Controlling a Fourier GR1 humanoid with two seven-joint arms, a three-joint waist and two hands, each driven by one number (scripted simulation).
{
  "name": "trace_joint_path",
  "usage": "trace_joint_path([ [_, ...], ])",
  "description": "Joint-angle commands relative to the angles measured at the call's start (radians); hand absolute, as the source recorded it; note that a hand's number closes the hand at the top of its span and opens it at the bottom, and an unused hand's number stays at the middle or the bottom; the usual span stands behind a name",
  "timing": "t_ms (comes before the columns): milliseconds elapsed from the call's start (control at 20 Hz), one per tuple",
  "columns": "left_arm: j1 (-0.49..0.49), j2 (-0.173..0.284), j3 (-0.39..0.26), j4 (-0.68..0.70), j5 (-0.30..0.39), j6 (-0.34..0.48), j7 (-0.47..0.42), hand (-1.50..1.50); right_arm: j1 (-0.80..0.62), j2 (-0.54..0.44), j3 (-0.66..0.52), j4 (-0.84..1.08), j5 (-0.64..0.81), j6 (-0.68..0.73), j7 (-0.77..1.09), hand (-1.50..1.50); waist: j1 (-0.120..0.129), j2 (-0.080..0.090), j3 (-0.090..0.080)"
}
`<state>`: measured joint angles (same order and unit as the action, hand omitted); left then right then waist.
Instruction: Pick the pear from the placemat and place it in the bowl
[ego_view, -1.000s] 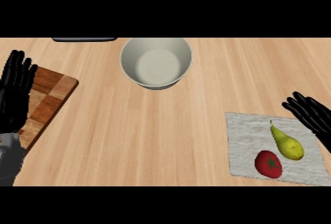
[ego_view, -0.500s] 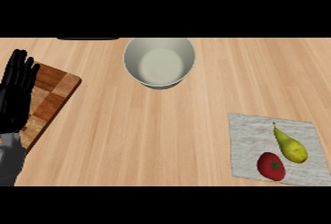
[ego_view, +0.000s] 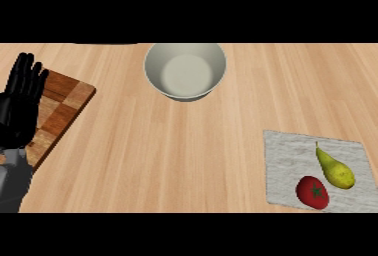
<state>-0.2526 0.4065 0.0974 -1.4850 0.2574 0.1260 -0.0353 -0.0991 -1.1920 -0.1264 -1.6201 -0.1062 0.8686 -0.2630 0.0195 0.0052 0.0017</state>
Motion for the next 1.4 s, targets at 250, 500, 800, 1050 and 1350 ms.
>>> trace_joint_path([
  [250, -0.016, 0.006, 0.022, 0.041, 0.001, -0.038, -0.012, 0.0, -0.076, 0.012, 0.164, 0.096, 0.23, 0.034, -0.195, -1.5, 0.004, 0.002, -0.001],
  [500, -0.011, 0.007, 0.031, -0.014, 0.002, -0.023, 0.041, 0.0, -0.08, 0.05, 0.243, 0.144, 0.323, -0.038, -0.265, -1.5, -0.001, -0.002, -0.001],
  [800, -0.046, -0.005, 0.039, 0.066, -0.019, -0.038, -0.01, 0.0, -0.104, 0.11, 0.346, 0.277, 0.423, -0.107, -0.33, -1.5, -0.002, 0.002, -0.001],
  [1050, 0.01, 0.006, 0.058, -0.036, -0.003, -0.053, 0.037, 0.0, -0.149, 0.192, 0.392, 0.364, 0.478, -0.154, -0.316, -1.5, -0.003, -0.003, -0.001],
  [1350, 0.028, 0.011, 0.082, 0.007, -0.002, -0.095, -0.006, 0.0, -0.191, 0.263, 0.447, 0.529, 0.575, -0.256, -0.421, -1.5, -0.002, -0.002, -0.001],
])
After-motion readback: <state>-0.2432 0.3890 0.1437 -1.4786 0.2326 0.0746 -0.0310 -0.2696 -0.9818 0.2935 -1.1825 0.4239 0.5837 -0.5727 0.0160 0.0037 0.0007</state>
